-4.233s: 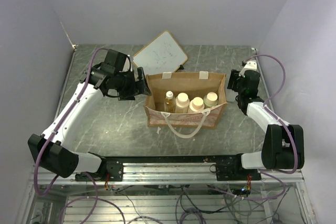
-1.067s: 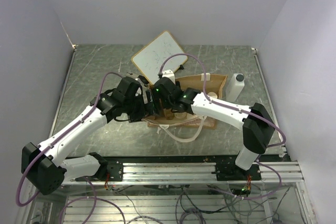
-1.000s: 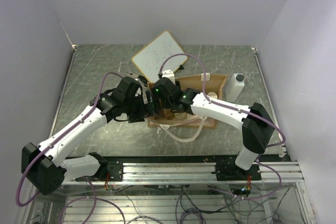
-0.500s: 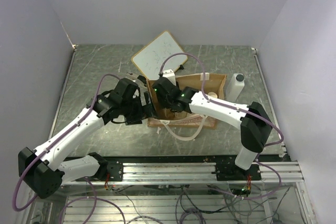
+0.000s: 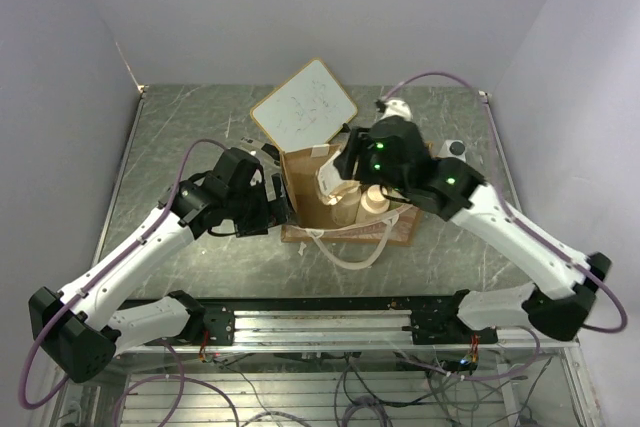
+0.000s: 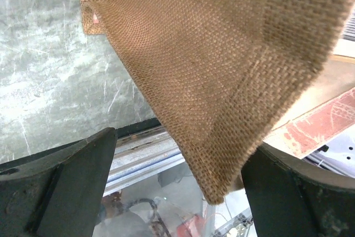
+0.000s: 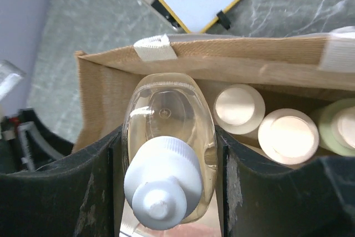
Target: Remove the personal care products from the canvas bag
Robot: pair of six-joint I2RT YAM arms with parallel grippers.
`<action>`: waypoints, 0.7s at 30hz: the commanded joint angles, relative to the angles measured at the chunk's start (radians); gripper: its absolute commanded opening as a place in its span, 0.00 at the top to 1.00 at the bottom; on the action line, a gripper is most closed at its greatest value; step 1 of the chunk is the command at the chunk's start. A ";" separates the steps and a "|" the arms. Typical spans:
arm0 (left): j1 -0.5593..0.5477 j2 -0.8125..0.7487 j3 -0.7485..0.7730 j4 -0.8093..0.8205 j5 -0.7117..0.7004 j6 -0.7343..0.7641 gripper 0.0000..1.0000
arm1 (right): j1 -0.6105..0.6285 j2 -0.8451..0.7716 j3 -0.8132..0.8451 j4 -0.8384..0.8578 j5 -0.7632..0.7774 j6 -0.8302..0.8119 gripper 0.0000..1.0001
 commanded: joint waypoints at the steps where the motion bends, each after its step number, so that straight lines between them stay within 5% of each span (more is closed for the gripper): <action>1: 0.003 0.003 0.056 -0.032 -0.024 0.040 0.01 | -0.031 -0.140 0.049 0.035 0.001 0.070 1.00; 13: 0.003 -0.006 0.044 -0.011 -0.016 0.017 0.01 | -0.045 -0.289 0.114 -0.070 0.184 0.012 1.00; 21: 0.002 0.015 0.061 -0.012 -0.011 0.021 0.01 | -0.049 -0.158 0.304 -0.201 0.327 -0.042 1.00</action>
